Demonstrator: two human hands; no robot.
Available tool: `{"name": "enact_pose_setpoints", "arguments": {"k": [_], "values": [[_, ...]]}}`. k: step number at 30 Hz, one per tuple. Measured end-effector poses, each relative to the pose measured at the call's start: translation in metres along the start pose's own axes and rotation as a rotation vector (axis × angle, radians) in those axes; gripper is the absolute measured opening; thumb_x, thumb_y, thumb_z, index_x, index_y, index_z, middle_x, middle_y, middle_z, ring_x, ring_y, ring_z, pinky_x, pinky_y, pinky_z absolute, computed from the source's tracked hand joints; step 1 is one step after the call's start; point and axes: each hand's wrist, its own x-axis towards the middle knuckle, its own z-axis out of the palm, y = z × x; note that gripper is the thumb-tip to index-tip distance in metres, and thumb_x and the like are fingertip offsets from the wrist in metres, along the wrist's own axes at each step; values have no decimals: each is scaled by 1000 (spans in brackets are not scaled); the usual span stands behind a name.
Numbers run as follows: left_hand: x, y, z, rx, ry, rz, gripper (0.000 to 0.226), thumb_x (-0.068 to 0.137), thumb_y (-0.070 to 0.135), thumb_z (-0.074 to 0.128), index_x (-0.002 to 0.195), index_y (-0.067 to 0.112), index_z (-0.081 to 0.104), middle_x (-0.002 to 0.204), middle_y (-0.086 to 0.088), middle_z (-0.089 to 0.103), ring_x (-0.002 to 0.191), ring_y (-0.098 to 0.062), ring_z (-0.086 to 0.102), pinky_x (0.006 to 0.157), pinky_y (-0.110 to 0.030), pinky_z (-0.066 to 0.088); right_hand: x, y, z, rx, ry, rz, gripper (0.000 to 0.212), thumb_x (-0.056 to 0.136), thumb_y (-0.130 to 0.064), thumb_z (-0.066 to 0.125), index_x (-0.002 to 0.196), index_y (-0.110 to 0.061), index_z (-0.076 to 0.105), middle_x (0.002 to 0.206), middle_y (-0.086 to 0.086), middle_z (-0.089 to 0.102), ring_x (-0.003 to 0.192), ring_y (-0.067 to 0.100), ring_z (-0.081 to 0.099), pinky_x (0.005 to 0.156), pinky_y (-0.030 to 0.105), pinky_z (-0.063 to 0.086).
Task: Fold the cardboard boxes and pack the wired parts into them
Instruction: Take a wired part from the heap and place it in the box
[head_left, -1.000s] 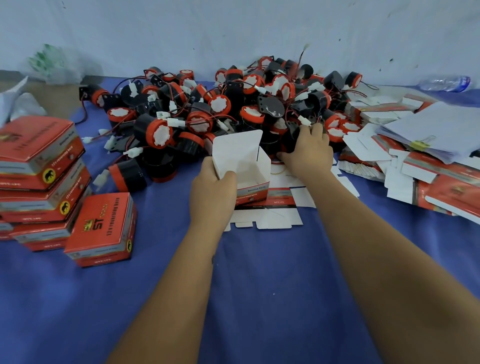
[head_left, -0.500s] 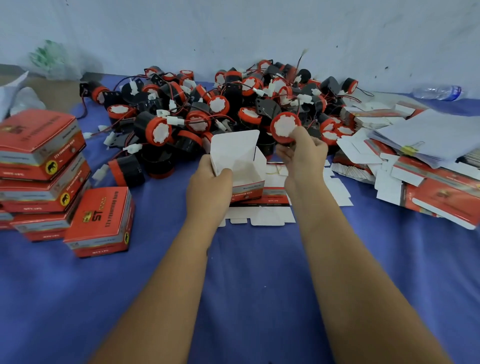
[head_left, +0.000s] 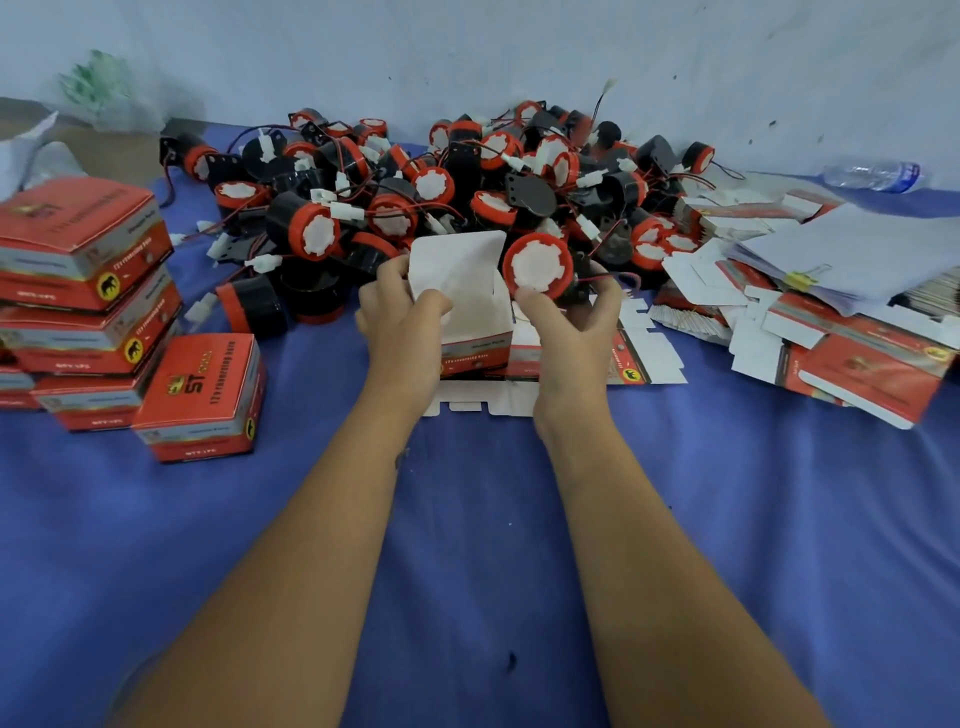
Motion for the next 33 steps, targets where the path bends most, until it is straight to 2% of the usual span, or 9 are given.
{"name": "enact_pose_setpoints", "arguments": {"k": [5, 8, 10, 13, 16, 20, 24, 30, 33], "values": [[3, -6, -2, 110, 34, 1, 35, 91, 19, 50, 124, 29, 43, 119, 6, 34, 117, -14, 28, 97, -31, 34, -9, -6, 10, -223, -26, -276, 42, 77, -15, 74, 110, -26, 51, 107, -7, 63, 101, 9, 60, 91, 29, 52], [2, -6, 1, 223, 12, 48, 21, 96, 20, 48, 117, 23, 45, 117, 3, 33, 115, -18, 30, 94, -33, 35, -17, -4, 18, -296, -80, -354, 40, 72, -24, 75, 104, -31, 52, 105, -10, 60, 104, 9, 56, 91, 24, 47], [3, -6, 1, 297, 1, 85, 16, 97, 22, 51, 110, 24, 42, 116, 2, 34, 110, -17, 30, 90, -32, 34, -18, 2, 22, -487, -99, -382, 43, 70, -34, 78, 105, -22, 55, 110, -4, 54, 109, 13, 47, 94, 29, 42], [6, -8, -7, 170, -109, 74, 33, 94, 12, 58, 124, 20, 48, 130, -2, 50, 119, -20, 48, 96, -35, 46, -15, 12, 21, -821, -103, -386, 48, 74, -51, 75, 102, -16, 56, 122, -3, 43, 118, 16, 33, 103, 38, 33], [5, -7, -17, -9, -212, 11, 46, 92, 12, 65, 127, 34, 46, 122, 4, 59, 113, -15, 60, 79, -24, 56, -10, 12, 17, -958, -89, -345, 50, 81, -65, 49, 98, -18, 53, 134, 1, 36, 127, 20, 24, 110, 42, 21], [6, -10, -21, -19, -285, 61, 62, 87, 12, 72, 135, 38, 43, 127, 6, 58, 116, -9, 57, 88, -25, 53, -8, 12, 12, -1060, -71, -353, 52, 94, -59, 25, 98, -19, 58, 138, 3, 38, 130, 20, 22, 111, 40, 12], [10, -13, -26, -15, -247, 108, 67, 83, 11, 76, 136, 39, 46, 124, 6, 58, 112, -8, 59, 83, -28, 57, -5, 8, 10, -1152, 6, -385, 45, 101, -51, 33, 104, -22, 67, 132, 2, 47, 126, 22, 30, 107, 40, 17], [13, -13, -31, -26, -292, 120, 66, 84, 7, 69, 139, 37, 50, 131, 6, 60, 121, -11, 56, 81, -22, 55, -6, 4, 16, -823, 47, -327, 41, 87, -46, 65, 118, -18, 60, 123, 0, 50, 118, 18, 40, 102, 36, 35], [11, -9, -32, -45, -331, 102, 64, 78, 15, 65, 134, 45, 53, 125, 8, 64, 118, -11, 58, 81, -20, 53, -5, 2, 14, -549, 21, -241, 38, 83, -31, 74, 116, -24, 57, 121, -2, 46, 112, 8, 42, 91, 14, 37]]}}
